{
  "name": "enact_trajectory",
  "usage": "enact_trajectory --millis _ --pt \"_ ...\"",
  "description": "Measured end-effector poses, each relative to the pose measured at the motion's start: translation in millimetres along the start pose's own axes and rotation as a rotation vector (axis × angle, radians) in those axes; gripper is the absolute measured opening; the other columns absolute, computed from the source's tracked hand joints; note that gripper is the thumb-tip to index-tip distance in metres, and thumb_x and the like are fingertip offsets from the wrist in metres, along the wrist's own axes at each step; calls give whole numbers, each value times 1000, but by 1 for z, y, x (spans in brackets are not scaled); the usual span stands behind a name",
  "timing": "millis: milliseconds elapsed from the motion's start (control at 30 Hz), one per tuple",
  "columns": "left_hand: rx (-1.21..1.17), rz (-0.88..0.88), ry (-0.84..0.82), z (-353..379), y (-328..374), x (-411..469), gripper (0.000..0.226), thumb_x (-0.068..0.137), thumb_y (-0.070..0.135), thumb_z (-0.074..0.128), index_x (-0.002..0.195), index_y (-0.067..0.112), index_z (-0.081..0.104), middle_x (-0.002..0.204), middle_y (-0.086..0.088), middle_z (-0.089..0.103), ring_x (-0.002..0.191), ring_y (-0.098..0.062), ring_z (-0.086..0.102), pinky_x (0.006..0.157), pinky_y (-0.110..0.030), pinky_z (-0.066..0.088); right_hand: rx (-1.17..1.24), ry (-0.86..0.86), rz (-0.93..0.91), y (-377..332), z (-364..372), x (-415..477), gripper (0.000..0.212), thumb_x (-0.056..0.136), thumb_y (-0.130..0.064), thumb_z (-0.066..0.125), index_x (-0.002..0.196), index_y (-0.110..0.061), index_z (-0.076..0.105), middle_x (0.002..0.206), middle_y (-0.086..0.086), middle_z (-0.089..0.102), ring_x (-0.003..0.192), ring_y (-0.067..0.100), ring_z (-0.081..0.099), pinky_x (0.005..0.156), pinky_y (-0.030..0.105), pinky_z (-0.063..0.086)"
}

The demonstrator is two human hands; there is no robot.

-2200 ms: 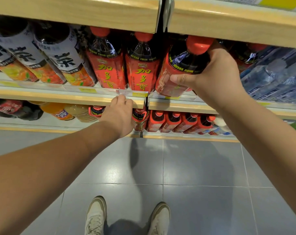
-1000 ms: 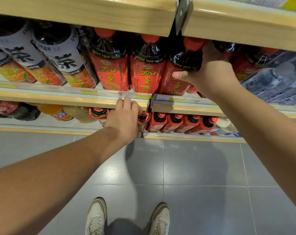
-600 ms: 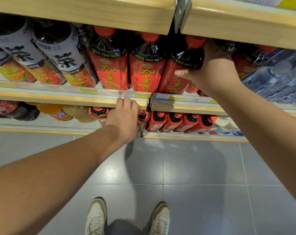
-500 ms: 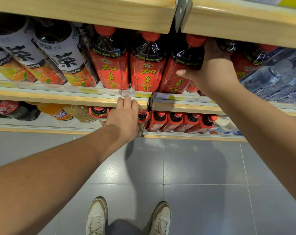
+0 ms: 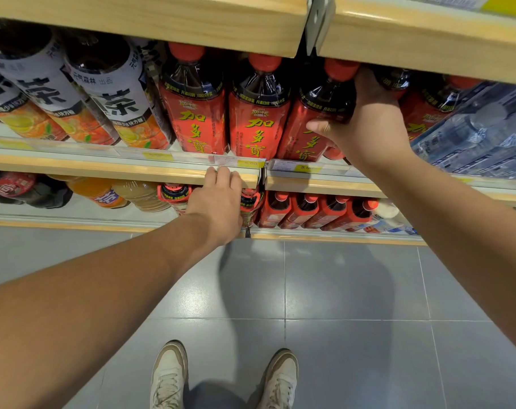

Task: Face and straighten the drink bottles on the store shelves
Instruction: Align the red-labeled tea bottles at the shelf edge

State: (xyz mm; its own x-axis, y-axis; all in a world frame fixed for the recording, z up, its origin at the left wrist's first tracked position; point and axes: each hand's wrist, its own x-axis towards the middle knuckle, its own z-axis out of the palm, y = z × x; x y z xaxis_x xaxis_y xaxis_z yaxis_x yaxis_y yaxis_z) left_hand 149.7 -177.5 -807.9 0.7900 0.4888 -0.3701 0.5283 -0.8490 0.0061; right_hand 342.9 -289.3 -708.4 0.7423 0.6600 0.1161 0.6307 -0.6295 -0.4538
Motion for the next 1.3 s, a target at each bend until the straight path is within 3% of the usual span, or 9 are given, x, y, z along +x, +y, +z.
enact_trajectory --millis 100,200,267,333,433,633,733,867,1300 --pt "-52 15 0 2 -4 0 77 93 36 54 152 9 12 148 -12 22 147 -30 12 96 -41 51 -32 17 -32 0 -1 -4 72 84 -47 81 134 -6 49 127 9 65 112 25 63 86 35 53" --pt "-149 45 -2 5 -13 -3 76 93 35 54 153 12 14 153 -11 16 148 -27 7 103 -44 47 -31 5 8 -2 0 -13 63 92 -48 74 129 -3 51 81 6 67 67 15 58 62 31 51" --pt "-176 79 -10 5 -21 -4 75 93 34 55 153 14 16 155 -9 14 148 -24 8 106 -45 44 23 -15 48 -3 1 -20 54 95 -43 71 120 3 55 62 6 64 54 21 60 59 35 55" --pt "-181 114 -31 3 -29 -5 73 93 33 55 153 16 17 158 -7 12 149 -23 8 110 -46 38 96 -6 58 -6 2 -27 52 95 -37 72 118 7 56 72 13 72 71 30 71 69 43 58" --pt "-200 143 -61 -1 -41 -8 72 92 33 57 152 16 21 161 -6 12 149 -24 11 113 -47 32 120 35 64 -15 5 -37 56 93 -34 73 135 -5 49 90 0 64 103 28 66 87 40 55" --pt "-195 148 -30 -17 -70 -33 65 90 41 56 145 17 33 151 -8 29 137 -29 33 108 -46 37 65 83 25 -40 16 -78 56 91 -27 76 139 -9 53 135 10 46 109 20 56 93 18 40" --pt "-202 150 -4 -24 -90 -56 66 90 45 56 145 17 33 150 -9 30 135 -31 34 107 -46 38 60 -18 -15 -66 28 -105 47 87 -27 80 129 -12 64 129 11 53 116 25 55 94 23 42" --pt "-168 128 -25 -27 -120 -95 68 87 48 60 143 19 35 148 -9 31 133 -32 34 106 -46 39 -6 -273 -34 -110 50 -136 60 83 -36 82 137 -16 63 138 13 53 121 31 56 101 41 49" --pt "-313 -191 -69 -11 -212 -203 75 89 51 58 151 22 27 157 -6 20 144 -29 22 114 -44 34 -53 -495 -157 -212 97 -183 69 88 -47 75 149 -29 49 157 9 35 143 29 36 114 41 38"
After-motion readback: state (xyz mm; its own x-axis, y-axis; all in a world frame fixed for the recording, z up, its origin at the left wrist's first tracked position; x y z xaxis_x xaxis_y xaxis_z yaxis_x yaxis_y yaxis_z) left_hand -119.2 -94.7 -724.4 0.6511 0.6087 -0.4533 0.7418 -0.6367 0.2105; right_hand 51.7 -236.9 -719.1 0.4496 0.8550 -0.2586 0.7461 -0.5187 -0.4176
